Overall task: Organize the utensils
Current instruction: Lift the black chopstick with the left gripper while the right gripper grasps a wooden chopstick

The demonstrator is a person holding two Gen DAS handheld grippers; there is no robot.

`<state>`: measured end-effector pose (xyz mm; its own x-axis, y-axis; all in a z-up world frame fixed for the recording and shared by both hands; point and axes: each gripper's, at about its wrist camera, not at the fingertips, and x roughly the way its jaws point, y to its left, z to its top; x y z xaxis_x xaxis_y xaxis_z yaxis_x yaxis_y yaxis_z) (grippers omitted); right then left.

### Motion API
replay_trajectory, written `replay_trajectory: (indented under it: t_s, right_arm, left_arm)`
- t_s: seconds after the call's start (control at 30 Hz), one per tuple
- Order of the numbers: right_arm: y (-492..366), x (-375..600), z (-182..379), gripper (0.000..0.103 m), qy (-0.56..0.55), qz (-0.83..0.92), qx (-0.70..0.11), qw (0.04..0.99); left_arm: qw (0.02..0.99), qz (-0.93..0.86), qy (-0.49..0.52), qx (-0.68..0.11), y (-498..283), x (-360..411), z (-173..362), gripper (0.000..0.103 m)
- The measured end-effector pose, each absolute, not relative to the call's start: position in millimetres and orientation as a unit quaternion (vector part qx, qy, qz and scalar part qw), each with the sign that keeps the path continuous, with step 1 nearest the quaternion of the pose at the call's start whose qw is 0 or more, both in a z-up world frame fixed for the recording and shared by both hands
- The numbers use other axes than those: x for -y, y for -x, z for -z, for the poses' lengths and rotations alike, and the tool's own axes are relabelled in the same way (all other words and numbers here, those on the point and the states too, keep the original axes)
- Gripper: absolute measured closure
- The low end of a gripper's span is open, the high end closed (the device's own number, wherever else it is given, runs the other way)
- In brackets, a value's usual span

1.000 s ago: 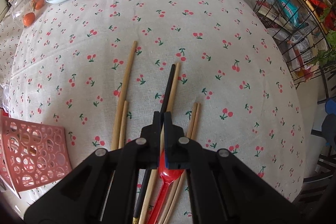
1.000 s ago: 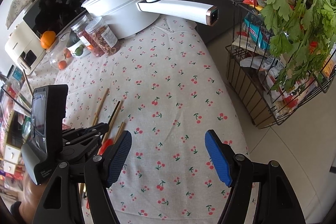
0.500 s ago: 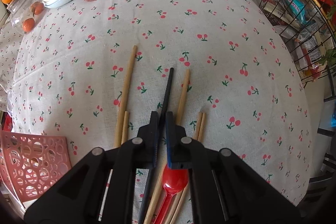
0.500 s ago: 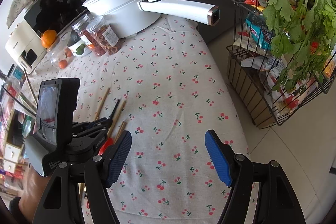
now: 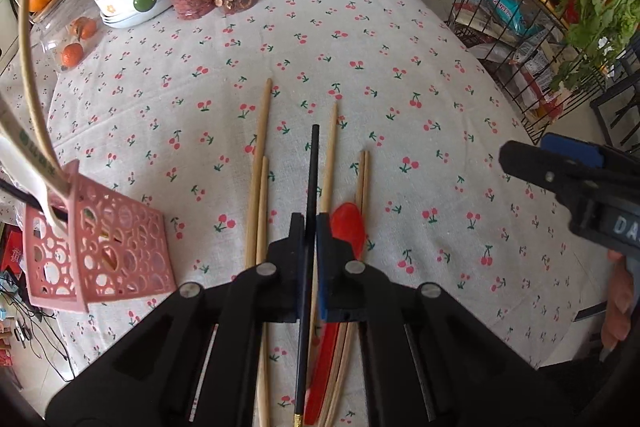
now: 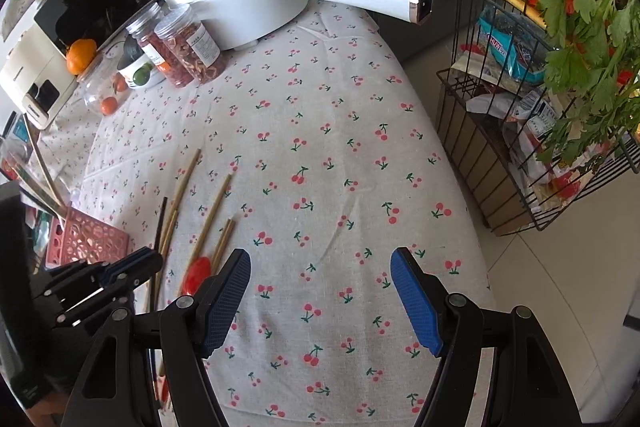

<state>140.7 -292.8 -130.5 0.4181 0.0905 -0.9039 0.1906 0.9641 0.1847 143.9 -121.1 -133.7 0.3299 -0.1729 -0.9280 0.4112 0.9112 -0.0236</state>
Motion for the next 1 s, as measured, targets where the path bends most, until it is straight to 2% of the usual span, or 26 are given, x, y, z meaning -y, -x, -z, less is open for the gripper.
replay_trajectory:
  t_s: [0.17,0.37,0.47,0.53,0.6,0.8,1.0]
  right_arm:
    - [-155,269,156,0.029,-0.160,0.001,-0.574,0.803]
    - [-173,234,168,0.030,-0.147,-0.003,-0.579,0.802]
    - [-185,225,171,0.040,-0.152,-0.009,-0.570,0.807]
    - [-194,222,171,0.055,-0.168,-0.015,-0.562,0.810]
    - [-202,217,173,0.059,-0.185,-0.022,-0.555,0.810]
    - [-223,187,189,0.066,-0.156,-0.025,-0.575,0.803]
    - [-230,149,191,0.067,-0.024,0.026,-0.575,0.817]
  left_arm:
    - [0.817,0.201,-0.090,-0.533,-113,91,116,0.097]
    - [0.833,0.207,-0.053,-0.511,-99,55,108,0.097]
    - [0.833,0.215,-0.027,-0.509,-100,44,102,0.097]
    - [0.837,0.216,-0.022,-0.502,-97,37,97,0.097]
    - [0.837,0.220,-0.011,-0.500,-95,27,94,0.097]
    - [0.839,0.220,0.018,-0.498,-95,1,88,0.097]
    - [0.841,0.209,0.042,-0.498,-95,-22,86,0.097]
